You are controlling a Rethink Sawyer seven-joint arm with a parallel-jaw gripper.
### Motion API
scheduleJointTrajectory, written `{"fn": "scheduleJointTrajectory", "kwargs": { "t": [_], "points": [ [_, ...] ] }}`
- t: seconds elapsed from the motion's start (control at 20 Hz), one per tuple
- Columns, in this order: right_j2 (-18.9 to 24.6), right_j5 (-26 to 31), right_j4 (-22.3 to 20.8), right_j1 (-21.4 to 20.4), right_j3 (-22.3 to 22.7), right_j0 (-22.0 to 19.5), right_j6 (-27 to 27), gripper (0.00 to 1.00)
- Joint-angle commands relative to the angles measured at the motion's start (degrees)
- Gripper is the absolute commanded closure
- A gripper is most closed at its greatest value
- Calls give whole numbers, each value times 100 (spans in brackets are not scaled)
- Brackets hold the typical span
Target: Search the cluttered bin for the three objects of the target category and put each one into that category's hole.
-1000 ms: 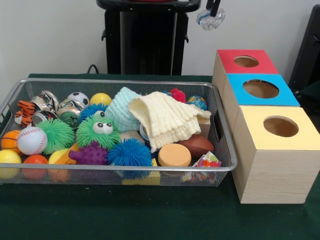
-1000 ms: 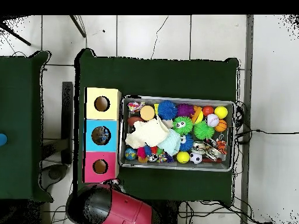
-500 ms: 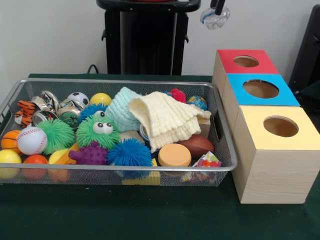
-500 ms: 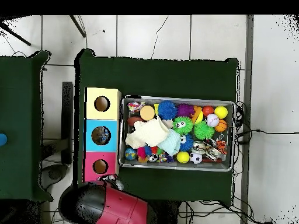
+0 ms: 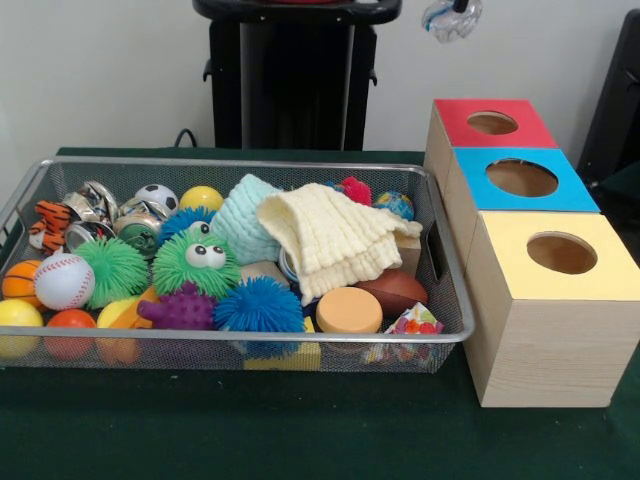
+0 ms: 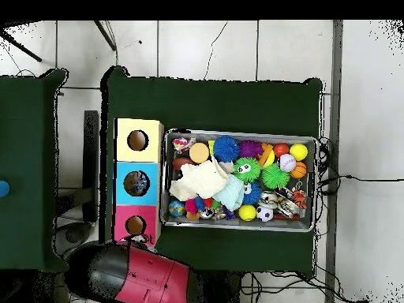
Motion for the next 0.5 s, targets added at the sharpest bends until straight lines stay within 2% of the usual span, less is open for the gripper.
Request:
{"fn": "scheduleJointTrajectory", "kwargs": {
  "t": [0.05,0.5],
  "points": [
    [108,678,-124,109,-597,-26,1265,100],
    [445,660,-111,412,-1067,-139,978,100]
  ]
}}
